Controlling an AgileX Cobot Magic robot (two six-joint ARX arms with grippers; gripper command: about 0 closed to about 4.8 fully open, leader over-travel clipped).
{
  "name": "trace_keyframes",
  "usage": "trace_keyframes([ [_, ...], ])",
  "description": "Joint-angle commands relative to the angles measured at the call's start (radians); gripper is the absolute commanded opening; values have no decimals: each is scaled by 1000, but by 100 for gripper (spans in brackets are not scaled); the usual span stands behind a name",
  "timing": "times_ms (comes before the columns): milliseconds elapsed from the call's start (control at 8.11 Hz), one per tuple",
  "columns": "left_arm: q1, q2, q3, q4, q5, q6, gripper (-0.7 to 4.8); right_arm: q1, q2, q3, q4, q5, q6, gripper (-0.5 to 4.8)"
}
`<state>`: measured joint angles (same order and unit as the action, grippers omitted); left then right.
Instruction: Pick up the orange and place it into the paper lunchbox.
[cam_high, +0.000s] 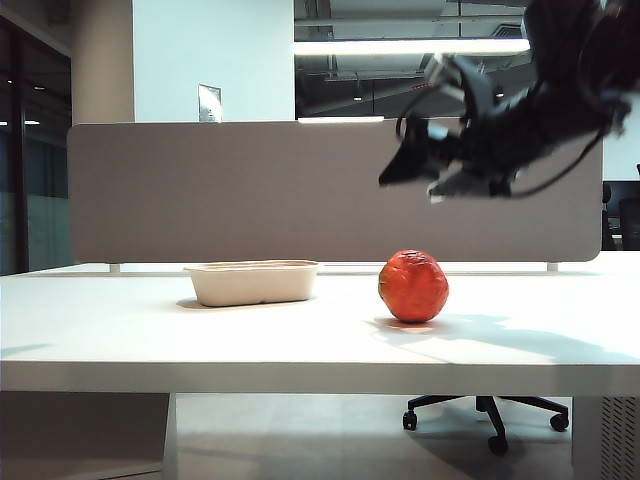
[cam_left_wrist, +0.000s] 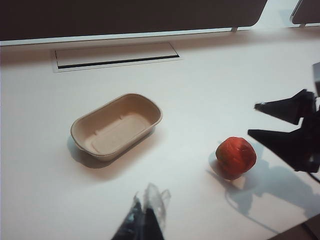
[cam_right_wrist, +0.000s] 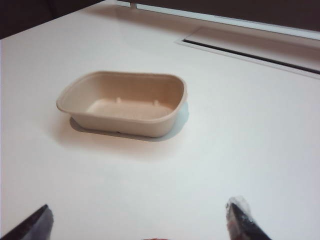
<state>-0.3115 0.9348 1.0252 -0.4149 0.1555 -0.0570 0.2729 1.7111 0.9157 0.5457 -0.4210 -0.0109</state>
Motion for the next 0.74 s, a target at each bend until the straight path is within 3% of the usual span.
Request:
trace_keyframes([
  [123, 1, -2, 6, 13, 5, 4, -6, 2, 134, 4, 136, 8, 15, 479],
  [740, 1, -2, 6, 13, 5, 4, -7, 2, 259, 9, 143, 20, 14, 479],
])
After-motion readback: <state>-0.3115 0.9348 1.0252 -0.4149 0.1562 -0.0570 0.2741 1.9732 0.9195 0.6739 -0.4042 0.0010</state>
